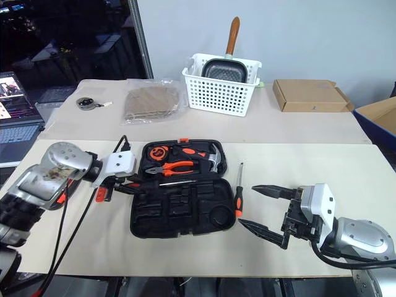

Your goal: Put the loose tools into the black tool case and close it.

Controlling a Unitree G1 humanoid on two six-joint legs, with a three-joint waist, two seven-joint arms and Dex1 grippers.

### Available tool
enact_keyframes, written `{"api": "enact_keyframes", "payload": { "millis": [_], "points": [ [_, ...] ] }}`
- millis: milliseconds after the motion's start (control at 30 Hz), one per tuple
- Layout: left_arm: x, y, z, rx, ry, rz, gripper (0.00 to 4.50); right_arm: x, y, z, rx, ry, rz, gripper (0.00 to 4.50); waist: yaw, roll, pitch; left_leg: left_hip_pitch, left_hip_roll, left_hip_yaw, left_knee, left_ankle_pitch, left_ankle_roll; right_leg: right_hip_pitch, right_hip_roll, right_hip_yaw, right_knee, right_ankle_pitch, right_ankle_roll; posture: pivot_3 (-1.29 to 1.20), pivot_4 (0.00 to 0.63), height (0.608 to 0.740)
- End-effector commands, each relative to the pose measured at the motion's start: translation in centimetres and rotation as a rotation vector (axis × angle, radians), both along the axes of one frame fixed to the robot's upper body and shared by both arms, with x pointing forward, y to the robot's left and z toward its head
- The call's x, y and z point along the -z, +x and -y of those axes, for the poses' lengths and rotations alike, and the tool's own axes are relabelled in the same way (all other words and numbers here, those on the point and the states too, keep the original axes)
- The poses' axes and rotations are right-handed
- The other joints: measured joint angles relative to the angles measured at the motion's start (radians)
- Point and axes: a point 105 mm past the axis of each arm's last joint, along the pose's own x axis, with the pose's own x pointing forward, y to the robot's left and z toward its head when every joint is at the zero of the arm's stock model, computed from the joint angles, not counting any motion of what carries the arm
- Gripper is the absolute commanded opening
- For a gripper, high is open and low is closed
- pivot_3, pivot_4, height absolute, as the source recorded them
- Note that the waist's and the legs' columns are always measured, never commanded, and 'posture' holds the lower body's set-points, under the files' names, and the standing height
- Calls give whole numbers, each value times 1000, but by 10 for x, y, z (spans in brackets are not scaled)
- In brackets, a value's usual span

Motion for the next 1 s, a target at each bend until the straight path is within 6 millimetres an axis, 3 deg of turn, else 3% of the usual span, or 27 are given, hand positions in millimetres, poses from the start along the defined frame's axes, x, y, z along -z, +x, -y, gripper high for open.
{"api": "enact_keyframes", "payload": {
  "millis": [33,200,433,1000],
  "points": [
    [5,1,3,44,50,-3,934,-12,-4,0,-4,12,58,4500,0,0,0,0,0,0,1,0,1,0,0,0,0,0,1,0,150,740],
    [4,1,17,73,46,-21,934,-12,-4,0,2,10,56,4500,0,0,0,2,0,0,3,-1,1,2,-1,0,2,0,1,0,150,740],
    [3,-16,31,44,50,-106,934,-13,-7,2,-4,-6,53,4500,-6,0,0,2,1,0,4,-1,1,2,0,1,4,0,1,0,150,740],
    [11,-1,19,-123,71,-113,934,-14,-3,9,-31,-33,56,4500,-11,0,0,4,1,0,4,-1,1,3,1,2,5,0,1,0,150,740]
  ]
}}
